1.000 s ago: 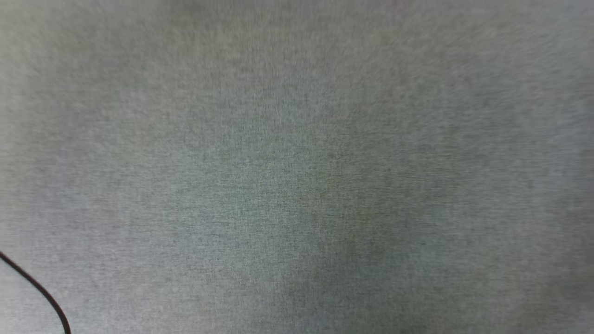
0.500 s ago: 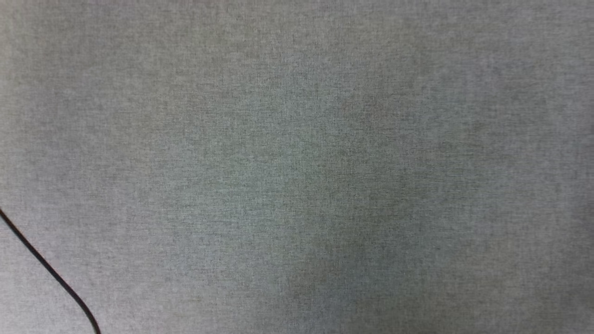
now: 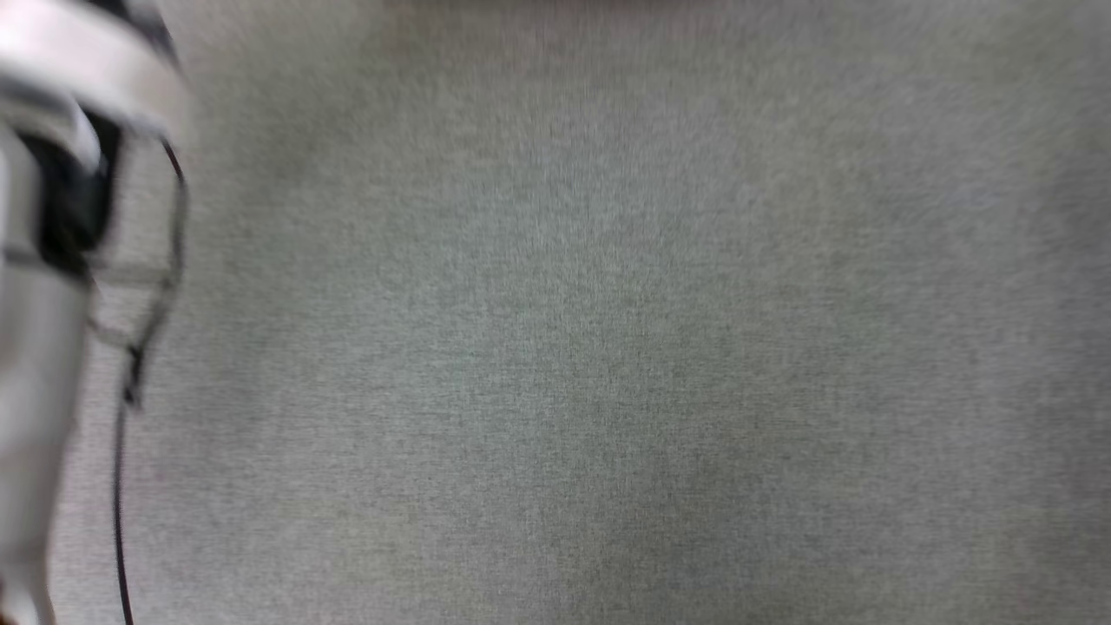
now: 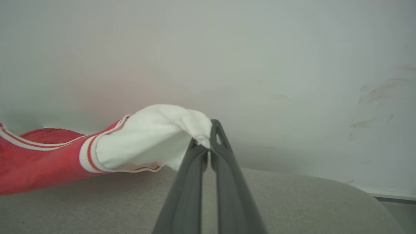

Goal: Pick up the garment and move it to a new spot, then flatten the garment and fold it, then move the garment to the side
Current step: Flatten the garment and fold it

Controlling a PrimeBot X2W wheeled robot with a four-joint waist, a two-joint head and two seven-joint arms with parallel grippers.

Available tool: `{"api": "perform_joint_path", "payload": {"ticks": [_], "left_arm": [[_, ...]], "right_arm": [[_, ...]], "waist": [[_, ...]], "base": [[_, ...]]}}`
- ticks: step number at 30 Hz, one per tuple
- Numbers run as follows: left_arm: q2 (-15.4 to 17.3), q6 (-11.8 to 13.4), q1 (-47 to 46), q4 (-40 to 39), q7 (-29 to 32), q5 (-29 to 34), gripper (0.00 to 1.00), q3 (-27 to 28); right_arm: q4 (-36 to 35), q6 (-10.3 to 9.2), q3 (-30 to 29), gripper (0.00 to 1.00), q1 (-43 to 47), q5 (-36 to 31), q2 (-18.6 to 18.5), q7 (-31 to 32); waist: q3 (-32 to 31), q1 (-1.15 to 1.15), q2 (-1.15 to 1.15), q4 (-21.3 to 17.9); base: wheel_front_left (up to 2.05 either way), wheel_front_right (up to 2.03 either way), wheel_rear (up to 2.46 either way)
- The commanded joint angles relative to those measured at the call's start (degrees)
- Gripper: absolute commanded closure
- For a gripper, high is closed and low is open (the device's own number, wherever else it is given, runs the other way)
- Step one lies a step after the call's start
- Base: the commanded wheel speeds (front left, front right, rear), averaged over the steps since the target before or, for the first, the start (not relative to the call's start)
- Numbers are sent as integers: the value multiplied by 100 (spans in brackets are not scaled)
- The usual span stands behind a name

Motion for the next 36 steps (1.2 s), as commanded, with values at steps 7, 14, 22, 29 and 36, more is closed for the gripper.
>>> {"api": "perform_joint_path", "payload": {"ticks": [7, 14, 22, 29, 36], "left_arm": [[87, 293, 2033, -658, 214, -248, 100, -166], [147, 498, 3570, -1066, 343, -521, 100, -247], [341, 687, 4860, -1256, 454, -780, 100, -213], [494, 894, 5909, -1707, 541, -1082, 100, -87], [686, 1143, 6821, -2217, 647, -1319, 100, 89]], "right_arm": [[-786, -6, 239, 100, 2059, 585, -489, 327], [-1494, -6, 308, 100, 3733, 1245, -847, 713], [-1939, -6, 273, 100, 4988, 1641, -997, 897], [-2286, -6, 180, 100, 5965, 1853, -1088, 1134], [-2655, -7, -199, 100, 6691, 2128, -1210, 1507]], "waist": [[-932, 0, 0, 41], [-1518, 0, 0, -3], [-1999, 0, 0, -89], [-2311, 0, 0, -140], [-2430, 0, 0, -179]], "base": [[0, 0, 0], [0, 0, 0], [0, 0, 0], [0, 0, 0], [0, 0, 0]]}}
